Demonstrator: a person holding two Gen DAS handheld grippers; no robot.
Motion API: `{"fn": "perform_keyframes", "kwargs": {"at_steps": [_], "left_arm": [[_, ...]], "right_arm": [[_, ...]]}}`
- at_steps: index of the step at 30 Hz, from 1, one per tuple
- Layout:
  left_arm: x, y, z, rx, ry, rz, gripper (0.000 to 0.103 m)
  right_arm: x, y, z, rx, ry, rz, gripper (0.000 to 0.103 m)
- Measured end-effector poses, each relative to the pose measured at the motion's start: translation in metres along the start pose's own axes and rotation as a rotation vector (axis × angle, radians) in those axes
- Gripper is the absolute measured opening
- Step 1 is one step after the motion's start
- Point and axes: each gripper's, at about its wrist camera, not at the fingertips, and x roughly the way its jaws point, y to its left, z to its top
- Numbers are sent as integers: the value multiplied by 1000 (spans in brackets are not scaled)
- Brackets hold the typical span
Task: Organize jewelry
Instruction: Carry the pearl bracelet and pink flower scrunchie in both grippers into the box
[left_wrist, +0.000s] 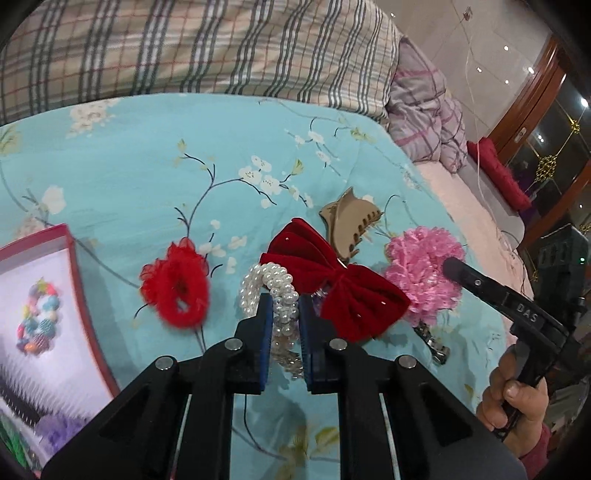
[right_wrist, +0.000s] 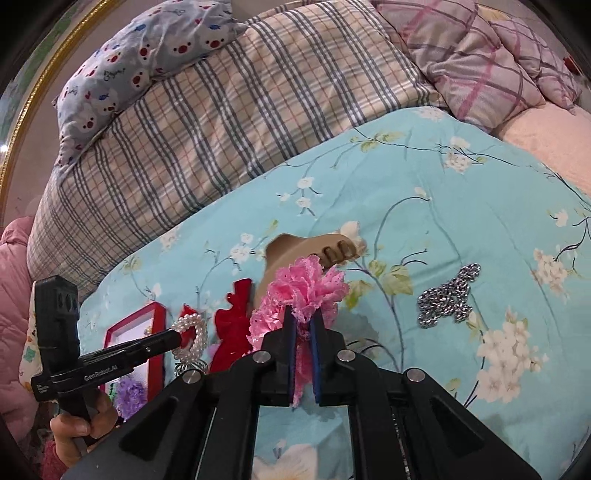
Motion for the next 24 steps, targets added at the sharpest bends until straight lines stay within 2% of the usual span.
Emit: {"fn": "perform_keyframes", "kwargs": {"at_steps": [8, 24], "left_arm": [[-39, 8, -17, -18, -54, 21, 11], [-115, 53, -54, -125, -147, 76, 11]], "right_arm": [[-7, 30, -8, -33, 8, 42, 6], [-22, 105, -27, -113, 24, 148, 5]]}}
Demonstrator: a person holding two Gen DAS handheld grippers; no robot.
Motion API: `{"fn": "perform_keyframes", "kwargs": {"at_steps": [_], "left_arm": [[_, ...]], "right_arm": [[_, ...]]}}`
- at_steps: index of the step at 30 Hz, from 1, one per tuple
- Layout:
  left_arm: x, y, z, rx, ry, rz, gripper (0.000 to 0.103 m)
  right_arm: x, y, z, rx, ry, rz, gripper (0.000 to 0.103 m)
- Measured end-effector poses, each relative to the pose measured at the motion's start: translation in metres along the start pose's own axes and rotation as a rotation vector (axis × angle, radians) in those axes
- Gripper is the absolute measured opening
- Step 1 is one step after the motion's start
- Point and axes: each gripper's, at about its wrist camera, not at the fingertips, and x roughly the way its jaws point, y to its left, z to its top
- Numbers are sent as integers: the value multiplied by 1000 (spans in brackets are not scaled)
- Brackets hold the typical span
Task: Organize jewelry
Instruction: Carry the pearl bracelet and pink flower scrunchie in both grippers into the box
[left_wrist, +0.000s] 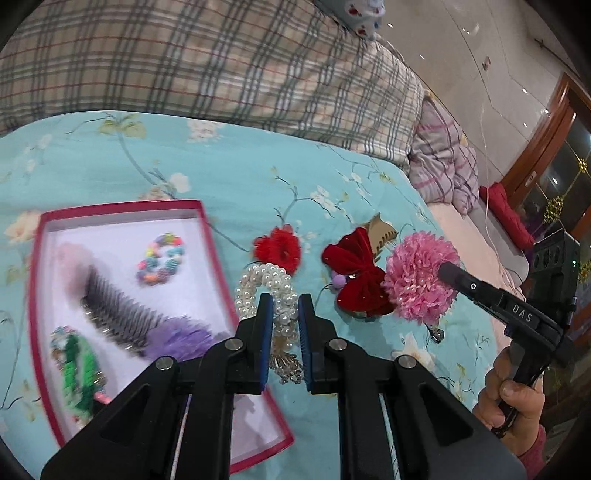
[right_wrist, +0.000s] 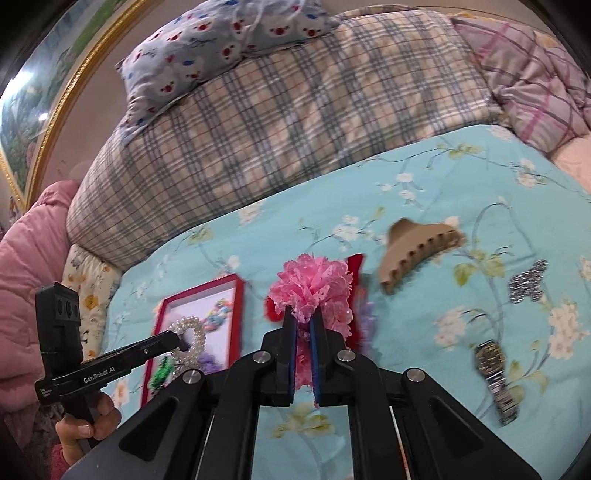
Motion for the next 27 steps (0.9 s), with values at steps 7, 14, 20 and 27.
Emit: {"fn": "perform_keyframes", "kwargs": {"at_steps": [7, 14, 20, 27], "left_arm": [[-29, 29, -10, -47, -29, 34, 11], [-53, 61, -19, -87, -57, 77, 11], [-66, 85, -32, -122, -63, 103, 11], [-77, 101, -51, -152, -57, 126, 11]], "right_arm": [[21, 48, -14, -57, 51, 73, 5], [41, 87, -25, -84, 104, 145, 5], [53, 114, -36, -108, 147, 190, 5], [66, 132, -60, -126, 207, 206, 6]]}}
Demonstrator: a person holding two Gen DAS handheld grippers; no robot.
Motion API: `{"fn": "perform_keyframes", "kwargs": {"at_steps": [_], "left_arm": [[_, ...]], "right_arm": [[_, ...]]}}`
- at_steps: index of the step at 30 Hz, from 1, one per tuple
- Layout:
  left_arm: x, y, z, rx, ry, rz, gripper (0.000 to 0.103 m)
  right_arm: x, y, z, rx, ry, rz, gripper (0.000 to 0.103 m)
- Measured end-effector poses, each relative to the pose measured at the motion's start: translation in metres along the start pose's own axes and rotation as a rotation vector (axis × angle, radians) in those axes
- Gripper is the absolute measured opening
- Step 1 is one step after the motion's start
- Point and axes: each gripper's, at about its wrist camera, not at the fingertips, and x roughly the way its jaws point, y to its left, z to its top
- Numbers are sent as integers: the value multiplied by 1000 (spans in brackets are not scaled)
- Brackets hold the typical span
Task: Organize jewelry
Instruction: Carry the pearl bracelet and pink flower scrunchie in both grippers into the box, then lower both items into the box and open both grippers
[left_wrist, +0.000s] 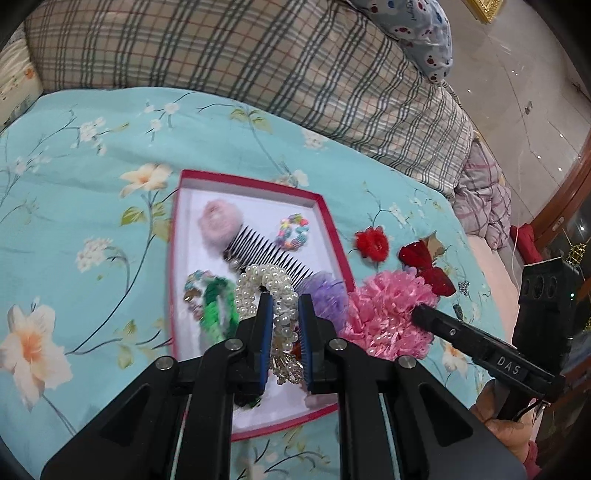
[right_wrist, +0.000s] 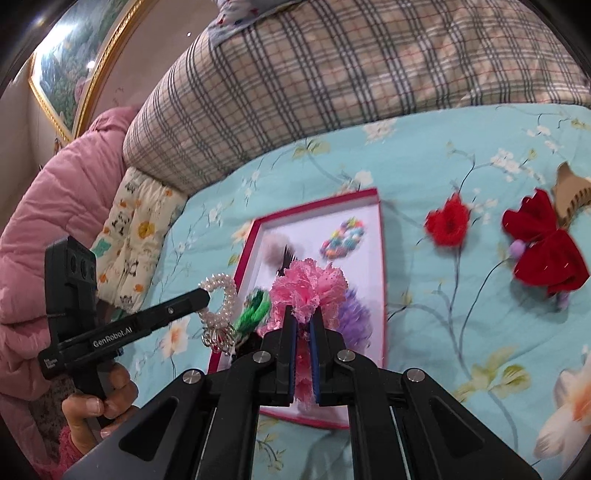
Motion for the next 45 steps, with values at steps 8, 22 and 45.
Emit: {"fn": "perform_keyframes", "kwargs": {"at_steps": [8, 22, 45], "left_arm": [[0, 2, -17, 5, 20, 33, 11], [24, -5, -41, 33, 75, 91, 11], [29, -9, -46, 51, 80, 181, 12]], "right_arm": [[20, 4, -10, 14, 50, 16, 6], [37, -12, -25, -2, 123, -88, 6], [41, -15, -27, -21, 144, -125, 14]]}}
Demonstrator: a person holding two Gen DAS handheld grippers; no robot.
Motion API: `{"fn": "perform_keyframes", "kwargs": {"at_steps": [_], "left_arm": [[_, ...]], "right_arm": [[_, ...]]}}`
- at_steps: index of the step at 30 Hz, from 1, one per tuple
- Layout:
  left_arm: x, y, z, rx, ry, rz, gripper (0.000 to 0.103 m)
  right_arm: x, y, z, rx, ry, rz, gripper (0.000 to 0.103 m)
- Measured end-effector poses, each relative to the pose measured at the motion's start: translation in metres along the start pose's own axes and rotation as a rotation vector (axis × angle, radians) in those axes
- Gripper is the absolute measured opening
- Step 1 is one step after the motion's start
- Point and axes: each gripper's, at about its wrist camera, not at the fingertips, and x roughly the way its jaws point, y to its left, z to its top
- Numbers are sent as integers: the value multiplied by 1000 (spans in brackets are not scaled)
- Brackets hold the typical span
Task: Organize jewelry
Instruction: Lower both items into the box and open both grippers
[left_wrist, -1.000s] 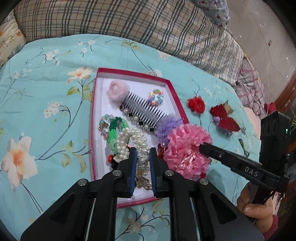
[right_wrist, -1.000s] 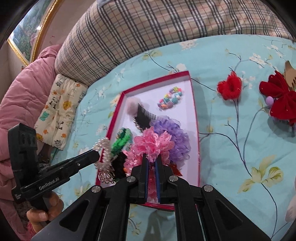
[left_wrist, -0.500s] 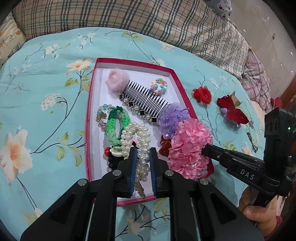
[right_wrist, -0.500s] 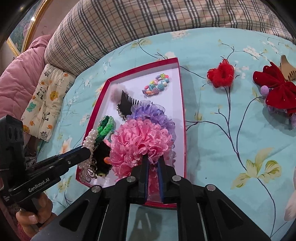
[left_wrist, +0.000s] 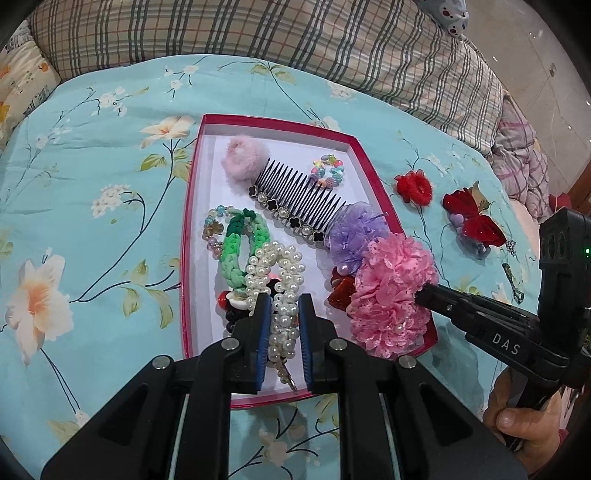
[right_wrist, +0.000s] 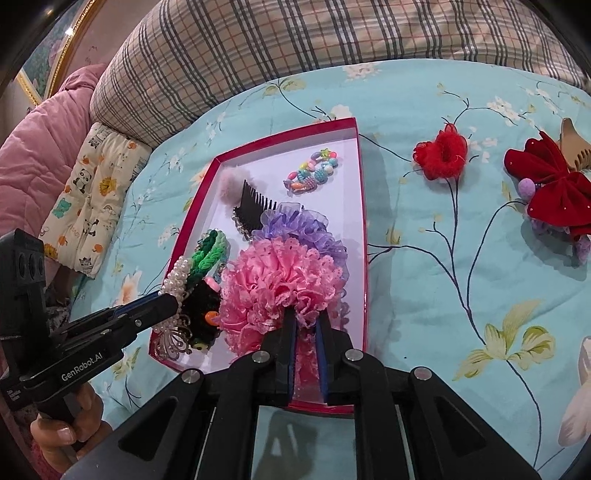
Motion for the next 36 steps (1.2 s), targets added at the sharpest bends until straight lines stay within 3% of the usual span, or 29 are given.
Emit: {"fn": "perform_keyframes", "kwargs": {"at_steps": [15, 19, 22, 28, 36], "left_arm": [[0, 2, -7, 1, 7, 46, 17], [0, 3, -9, -1, 11, 52, 17], [-1, 4, -11, -5, 13, 58, 17], [-4, 2, -15, 1, 12, 67, 32], [-10, 4, -18, -10, 7, 75, 47]], "right_arm": [[0, -1, -5, -7, 23, -3, 18], [-1, -1, -6, -6, 27, -4, 29], [-3, -1, -8, -8, 26, -7, 31], [-10, -2, -8, -9, 15, -7, 40], [-16, -1, -7, -9, 4, -8, 42]]}}
